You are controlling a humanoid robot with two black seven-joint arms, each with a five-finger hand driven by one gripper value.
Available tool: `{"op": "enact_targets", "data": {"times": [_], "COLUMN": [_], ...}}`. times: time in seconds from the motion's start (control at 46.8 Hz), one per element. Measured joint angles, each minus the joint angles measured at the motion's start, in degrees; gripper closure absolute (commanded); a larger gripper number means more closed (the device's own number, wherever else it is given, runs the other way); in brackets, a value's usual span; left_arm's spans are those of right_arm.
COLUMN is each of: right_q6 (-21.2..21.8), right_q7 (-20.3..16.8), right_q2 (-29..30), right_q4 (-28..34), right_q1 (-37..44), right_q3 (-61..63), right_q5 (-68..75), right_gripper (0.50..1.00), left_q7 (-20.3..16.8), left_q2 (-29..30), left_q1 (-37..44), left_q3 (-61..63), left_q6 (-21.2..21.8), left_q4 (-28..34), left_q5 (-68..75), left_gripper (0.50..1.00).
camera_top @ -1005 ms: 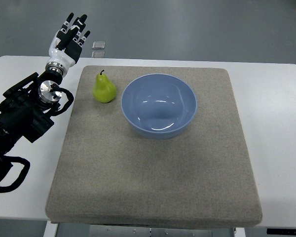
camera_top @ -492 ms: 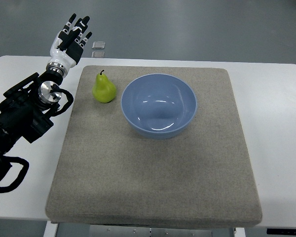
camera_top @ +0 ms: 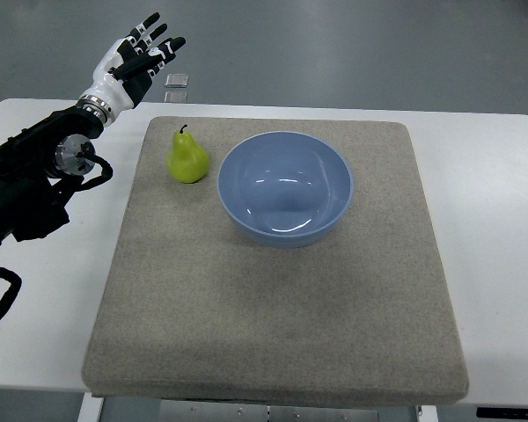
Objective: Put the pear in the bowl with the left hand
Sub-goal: 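Swing the left hand over the pear, fingers pointing down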
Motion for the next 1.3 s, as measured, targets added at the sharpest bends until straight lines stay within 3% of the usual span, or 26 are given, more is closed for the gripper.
{"op": "enact_targets", "data": {"times": [0.192, 0.47, 0.983, 1.304], "right_q6": [0.0, 0.0, 0.0, 0.0], "right_q7": [0.0, 0.0, 0.0, 0.0], "right_q2": [0.0, 0.0, 0.0, 0.0], "right_q4": [0.0, 0.0, 0.0, 0.0], "right_q1": [0.0, 0.0, 0.0, 0.0], "right_q3": [0.0, 0.0, 0.0, 0.0], "right_q5": [0.0, 0.0, 0.0, 0.0], "right_gripper": [0.574, 0.574, 0.574, 0.574], "left_q7": [0.0, -0.1, -0.1, -0.3], "left_q2": [4.2, 11.8, 19.7, 20.0], "left_q1": [-2.1, -4.6, -8.2, -10.3], "left_q3": [6.4, 10.3, 14.1, 14.0], "left_q6": [-0.8, -1.4, -3.9, -3.7], "left_q4": [-3.2, -13.4, -21.9, -22.2], "left_q5": [5.4, 19.1, 47.2, 64.0], "left_gripper": [0.508, 0.508, 0.51, 0.516]}}
